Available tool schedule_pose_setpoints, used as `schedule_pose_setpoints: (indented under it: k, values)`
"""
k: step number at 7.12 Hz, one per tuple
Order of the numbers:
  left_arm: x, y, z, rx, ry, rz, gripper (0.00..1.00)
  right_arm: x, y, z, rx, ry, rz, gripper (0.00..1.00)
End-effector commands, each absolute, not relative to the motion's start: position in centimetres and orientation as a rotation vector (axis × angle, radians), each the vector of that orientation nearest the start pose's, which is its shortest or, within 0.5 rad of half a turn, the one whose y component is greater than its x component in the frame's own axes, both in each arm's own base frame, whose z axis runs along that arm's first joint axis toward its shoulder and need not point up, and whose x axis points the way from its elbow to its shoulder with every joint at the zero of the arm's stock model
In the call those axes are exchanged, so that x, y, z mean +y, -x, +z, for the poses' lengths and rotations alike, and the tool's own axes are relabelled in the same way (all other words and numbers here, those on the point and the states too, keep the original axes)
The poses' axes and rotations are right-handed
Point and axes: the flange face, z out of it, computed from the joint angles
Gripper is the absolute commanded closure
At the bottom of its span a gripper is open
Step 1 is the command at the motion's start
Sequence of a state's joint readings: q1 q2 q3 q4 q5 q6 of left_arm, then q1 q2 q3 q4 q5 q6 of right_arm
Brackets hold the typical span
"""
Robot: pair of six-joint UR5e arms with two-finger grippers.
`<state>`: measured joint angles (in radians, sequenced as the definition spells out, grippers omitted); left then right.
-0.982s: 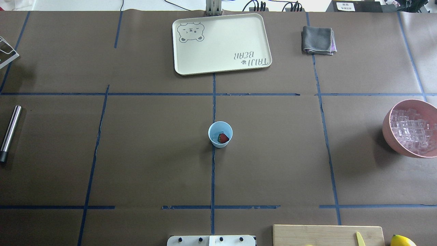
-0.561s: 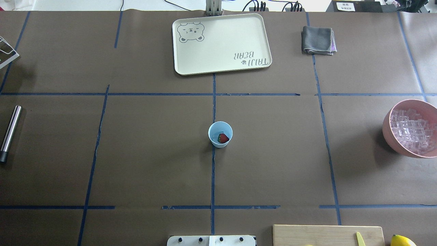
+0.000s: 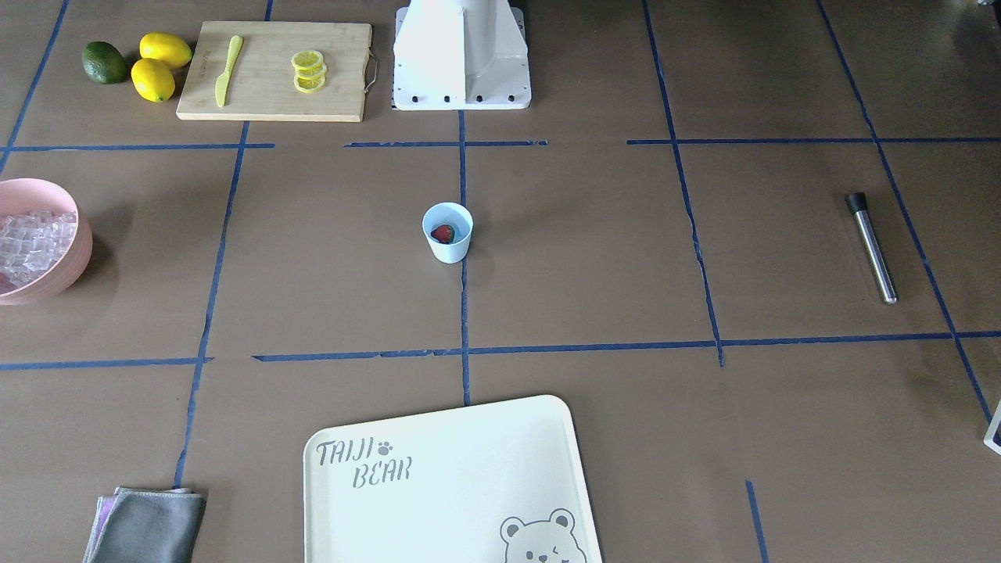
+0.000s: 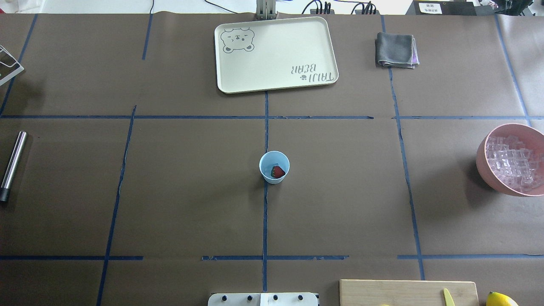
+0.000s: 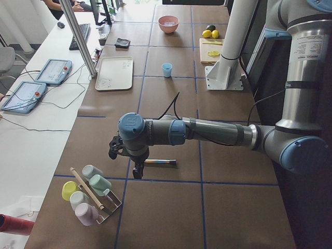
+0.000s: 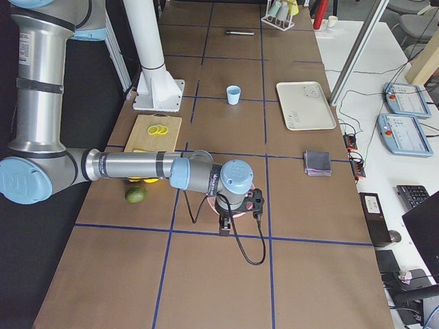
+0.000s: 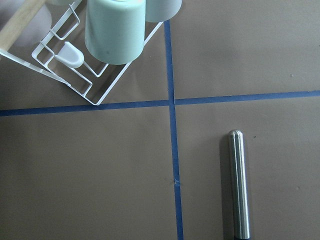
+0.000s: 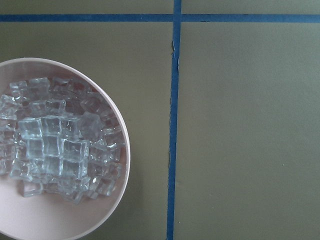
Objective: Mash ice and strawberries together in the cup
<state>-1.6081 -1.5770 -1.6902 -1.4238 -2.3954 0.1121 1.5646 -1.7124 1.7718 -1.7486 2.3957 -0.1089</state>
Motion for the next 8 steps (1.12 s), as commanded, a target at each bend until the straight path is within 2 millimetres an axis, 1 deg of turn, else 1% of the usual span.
schedule_pose_setpoints:
  k: [1, 2, 3, 4, 5, 6, 7, 8]
  values:
    - [-48.0, 7.4, 59.8, 0.824, -0.023, 0.063, 0.0, -42.7, -5.8, 62.8, -0.828, 0.049, -0.06, 0.0]
    - [-46.3, 7.2, 60.5, 0.826, -0.026, 0.071, 0.0, -42.8, -5.7, 62.8, -0.828, 0.049, -0.059, 0.0]
    - [-46.0, 7.2, 59.7, 0.82, -0.087, 0.116, 0.0, -42.8, -5.8, 62.9, -0.826, 0.05, -0.058, 0.0]
    - [-43.4, 7.1, 59.7, 0.818, -0.126, 0.143, 0.0, -43.9, -5.8, 62.7, -0.82, 0.035, -0.065, 0.0]
    - [-42.9, 7.1, 60.8, 0.815, -0.144, 0.149, 0.0, -44.1, -5.8, 62.6, -0.82, 0.031, -0.067, 0.0]
    - [-42.1, 7.1, 59.5, 0.817, -0.154, 0.152, 0.0, -44.0, -5.8, 62.5, -0.82, 0.028, -0.069, 0.0]
    - [-41.8, 7.1, 59.5, 0.816, -0.151, 0.149, 0.0, -44.2, -5.8, 62.5, -0.812, 0.027, -0.07, 0.0]
    - [-41.5, 7.1, 60.0, 0.819, -0.096, 0.126, 0.0, -44.1, -5.8, 62.2, -0.813, 0.022, -0.071, 0.0]
